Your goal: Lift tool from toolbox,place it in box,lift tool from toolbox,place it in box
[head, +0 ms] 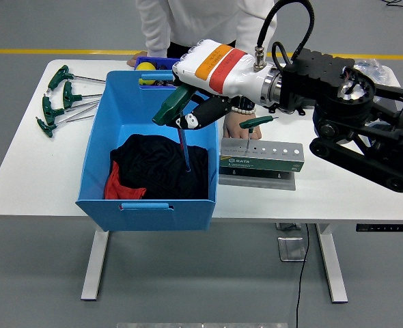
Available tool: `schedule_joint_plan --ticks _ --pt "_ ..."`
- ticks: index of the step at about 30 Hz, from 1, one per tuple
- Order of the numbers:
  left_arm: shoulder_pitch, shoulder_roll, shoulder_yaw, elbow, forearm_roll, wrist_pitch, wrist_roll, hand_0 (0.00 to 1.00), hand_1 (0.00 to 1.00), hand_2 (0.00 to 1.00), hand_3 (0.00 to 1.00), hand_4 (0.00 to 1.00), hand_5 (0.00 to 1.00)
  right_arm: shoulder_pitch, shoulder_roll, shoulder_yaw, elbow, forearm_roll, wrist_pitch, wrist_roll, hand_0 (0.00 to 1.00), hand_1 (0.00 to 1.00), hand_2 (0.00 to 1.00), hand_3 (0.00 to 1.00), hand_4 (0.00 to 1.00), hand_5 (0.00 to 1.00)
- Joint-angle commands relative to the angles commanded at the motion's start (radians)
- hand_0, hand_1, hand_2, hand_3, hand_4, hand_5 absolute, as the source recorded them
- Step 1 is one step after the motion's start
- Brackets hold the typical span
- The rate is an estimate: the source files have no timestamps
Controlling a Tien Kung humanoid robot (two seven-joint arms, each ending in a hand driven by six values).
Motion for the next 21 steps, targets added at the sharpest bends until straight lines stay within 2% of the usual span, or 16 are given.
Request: schedule_joint_plan --ticks 1,6,7,18,21 --pt "0.0 0.0 0.0 0.0 0.0 0.0 0.0 0.5 0.498 0.515 0.688 0.721 0.675 0.002 0.003 -0.004 -0.002 0.0 -0.001 0.0 0.296 0.393 0.464 0.503 0.813 0.577" --pt "-0.001 0.002 -0.006 0.0 0.009 0.001 0.002 0.5 0.498 0.515 0.688 0.721 0.675 0.012 0.018 -0.027 -0.01 0.002 -0.011 0.003 0.296 0.393 0.464 0.503 0.813 0.577" --pt "-0.001 0.002 -0.015 0.0 0.019 0.002 0.004 0.493 0.498 0.511 0.687 0.721 0.674 0.015 0.022 -0.036 -0.012 0.001 -0.015 0.005 0.393 0.506 0.554 0.54 0.823 0.573" --pt "-0.001 0.002 -0.042 0.0 0.045 0.006 0.006 0.493 0.493 0.508 0.686 0.722 0.674 0.027 0.043 -0.057 -0.018 -0.004 -0.025 0.008 0.412 0.528 0.575 0.54 0.824 0.561" --pt "-0.001 0.002 -0.045 0.0 0.049 0.006 0.006 0.495 0.492 0.508 0.687 0.722 0.673 0.027 0.044 -0.058 -0.018 -0.004 -0.024 0.008 0.42 0.536 0.593 0.544 0.852 0.582"
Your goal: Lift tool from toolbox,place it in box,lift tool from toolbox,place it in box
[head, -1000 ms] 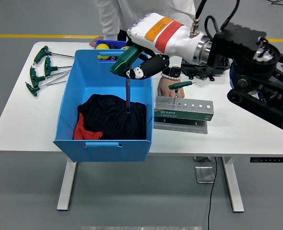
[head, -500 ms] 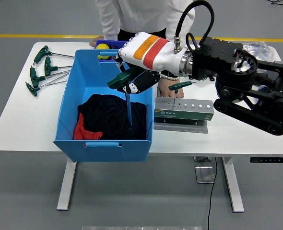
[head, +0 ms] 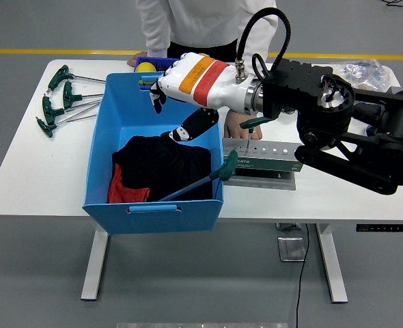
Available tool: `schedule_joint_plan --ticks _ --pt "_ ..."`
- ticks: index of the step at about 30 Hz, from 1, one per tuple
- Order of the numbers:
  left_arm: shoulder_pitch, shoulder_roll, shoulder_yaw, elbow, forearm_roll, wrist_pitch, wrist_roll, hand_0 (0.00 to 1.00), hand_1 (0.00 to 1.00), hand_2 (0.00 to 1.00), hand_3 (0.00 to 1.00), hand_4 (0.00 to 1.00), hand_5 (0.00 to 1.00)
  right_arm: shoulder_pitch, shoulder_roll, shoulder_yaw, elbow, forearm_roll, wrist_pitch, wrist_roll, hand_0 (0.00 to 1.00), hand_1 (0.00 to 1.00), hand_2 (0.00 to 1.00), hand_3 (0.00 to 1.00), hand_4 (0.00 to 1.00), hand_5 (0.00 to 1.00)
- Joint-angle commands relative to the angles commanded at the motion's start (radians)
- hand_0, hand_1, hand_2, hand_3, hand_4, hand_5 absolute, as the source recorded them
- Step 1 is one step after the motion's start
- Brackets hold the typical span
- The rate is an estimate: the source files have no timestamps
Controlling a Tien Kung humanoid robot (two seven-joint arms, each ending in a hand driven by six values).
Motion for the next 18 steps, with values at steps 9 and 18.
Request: schedule_joint_plan --ticks 9,18 --pt "0.001 -0.001 -0.012 0.0 0.014 0.001 0.003 0.494 0.491 0.504 0.685 0.721 0.672 -0.014 -0.013 0.024 0.005 0.009 0.005 0.0 0.431 0.54 0.607 0.545 0.869 0.594" --pt "0.003 -0.002 -0.033 0.0 0.034 0.001 0.008 0.49 0.488 0.501 0.683 0.722 0.674 -0.039 -0.077 0.098 0.012 0.022 0.029 -0.004 0.474 0.567 0.647 0.571 0.892 0.606"
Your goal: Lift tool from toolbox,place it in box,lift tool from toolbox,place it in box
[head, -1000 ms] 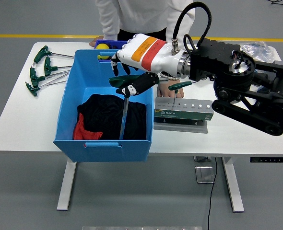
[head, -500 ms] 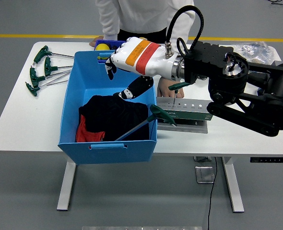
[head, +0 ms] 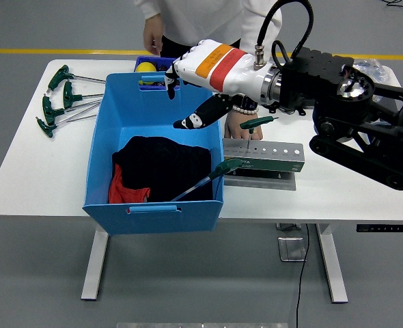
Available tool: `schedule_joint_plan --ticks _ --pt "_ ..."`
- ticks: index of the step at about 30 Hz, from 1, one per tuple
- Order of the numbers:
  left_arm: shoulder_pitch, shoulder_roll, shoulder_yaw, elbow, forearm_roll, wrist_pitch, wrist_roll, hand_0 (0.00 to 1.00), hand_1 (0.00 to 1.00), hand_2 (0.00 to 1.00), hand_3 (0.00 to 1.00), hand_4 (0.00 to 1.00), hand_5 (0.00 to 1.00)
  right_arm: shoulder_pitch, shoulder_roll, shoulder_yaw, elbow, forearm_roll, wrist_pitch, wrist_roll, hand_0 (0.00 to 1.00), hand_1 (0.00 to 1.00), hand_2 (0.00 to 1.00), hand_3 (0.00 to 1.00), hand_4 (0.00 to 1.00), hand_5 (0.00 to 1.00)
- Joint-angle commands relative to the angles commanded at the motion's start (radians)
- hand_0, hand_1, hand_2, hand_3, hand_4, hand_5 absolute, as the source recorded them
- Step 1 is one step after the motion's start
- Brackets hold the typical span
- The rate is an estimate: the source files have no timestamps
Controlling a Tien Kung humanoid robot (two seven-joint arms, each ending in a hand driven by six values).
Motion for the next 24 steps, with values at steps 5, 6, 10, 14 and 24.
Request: schedule_joint_plan --ticks 5,6,10,14,24 --pt "0.004 -0.001 -0.01 0.0 0.012 0.0 0.003 0.49 0.488 0.501 0.684 0.722 0.673 -0.021 -0.067 0.035 0.017 0.004 0.019 -0.003 0.478 0.567 0.647 0.582 0.906 0.618" --pt "0.005 -0.001 -0.01 0.0 0.012 0.0 0.004 0.49 0.488 0.501 0.684 0.722 0.673 -0.026 -0.085 0.039 0.022 0.007 0.026 -0.004 0.478 0.567 0.647 0.582 0.906 0.618" --pt "0.007 -0.003 -0.013 0.0 0.013 0.0 0.005 0.489 0.489 0.5 0.684 0.721 0.673 -0.045 -0.14 0.051 0.037 0.02 0.044 -0.006 0.477 0.568 0.644 0.587 0.918 0.631" --pt "0.011 -0.005 -0.012 0.0 0.013 0.0 0.007 0.489 0.489 0.5 0.684 0.721 0.673 -0.076 -0.186 0.069 0.044 0.036 0.055 -0.005 0.477 0.568 0.644 0.587 0.918 0.631" --pt "0.013 -0.005 -0.016 0.0 0.023 -0.002 0.009 0.488 0.49 0.498 0.683 0.72 0.674 -0.174 -0.266 0.157 0.032 0.068 0.06 -0.003 0.479 0.568 0.647 0.592 0.934 0.651"
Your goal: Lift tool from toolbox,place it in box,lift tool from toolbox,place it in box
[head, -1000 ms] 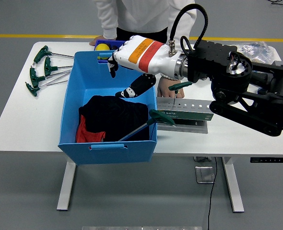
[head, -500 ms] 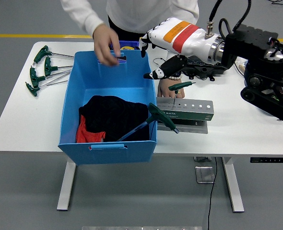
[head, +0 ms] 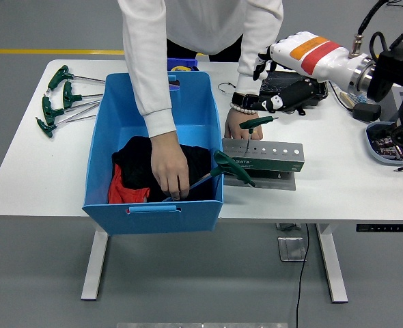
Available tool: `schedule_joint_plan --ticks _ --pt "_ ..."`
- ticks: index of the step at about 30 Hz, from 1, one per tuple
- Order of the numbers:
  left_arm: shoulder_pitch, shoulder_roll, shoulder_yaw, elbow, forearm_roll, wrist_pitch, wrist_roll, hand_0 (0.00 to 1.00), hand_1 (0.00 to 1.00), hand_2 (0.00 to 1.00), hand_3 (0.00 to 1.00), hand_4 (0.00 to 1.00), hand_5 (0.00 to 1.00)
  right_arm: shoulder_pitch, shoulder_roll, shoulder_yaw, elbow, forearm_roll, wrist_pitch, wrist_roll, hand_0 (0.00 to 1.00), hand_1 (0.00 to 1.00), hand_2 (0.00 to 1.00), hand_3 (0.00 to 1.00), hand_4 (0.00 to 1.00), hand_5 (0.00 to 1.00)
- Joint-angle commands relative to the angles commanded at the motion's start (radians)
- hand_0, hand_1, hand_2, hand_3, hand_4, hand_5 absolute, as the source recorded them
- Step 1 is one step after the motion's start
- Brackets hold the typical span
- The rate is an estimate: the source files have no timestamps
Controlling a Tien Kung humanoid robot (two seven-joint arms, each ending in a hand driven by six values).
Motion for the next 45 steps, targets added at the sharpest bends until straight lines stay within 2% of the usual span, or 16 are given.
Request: schedule_joint_plan --ticks 7,13,19,27,34,45 --pt "-0.004 -0.001 0.018 0.0 -0.022 -0.001 -0.008 0.489 0.49 0.499 0.683 0.72 0.674 -0.105 -0.035 0.099 -0.028 0.078 -0.022 -0.012 0.463 0.565 0.644 0.597 0.942 0.667" --pt "-0.004 -0.004 0.011 0.0 -0.018 -0.001 -0.008 0.489 0.491 0.5 0.683 0.72 0.675 -0.196 -0.053 0.178 -0.059 0.141 -0.061 -0.031 0.46 0.561 0.642 0.602 0.956 0.687" --pt "-0.001 -0.006 0.011 0.0 -0.015 -0.001 -0.005 0.49 0.491 0.5 0.682 0.72 0.676 -0.267 -0.06 0.238 -0.053 0.227 -0.08 -0.036 0.453 0.562 0.647 0.602 0.959 0.694" --pt "0.001 -0.008 0.012 0.0 -0.017 0.0 -0.006 0.495 0.492 0.501 0.683 0.72 0.677 -0.367 -0.046 0.313 -0.05 0.393 -0.118 -0.032 0.468 0.564 0.672 0.606 0.959 0.696" --pt "0.001 -0.01 0.011 0.0 -0.015 0.001 -0.006 0.494 0.492 0.501 0.681 0.719 0.676 -0.405 -0.029 0.318 -0.057 0.57 -0.172 -0.031 0.481 0.58 0.681 0.613 0.964 0.706" --pt "0.004 -0.01 0.021 0.0 -0.021 0.0 -0.006 0.495 0.495 0.504 0.681 0.717 0.676 -0.428 0.019 0.285 -0.082 0.643 -0.158 -0.055 0.506 0.588 0.696 0.654 0.967 0.715"
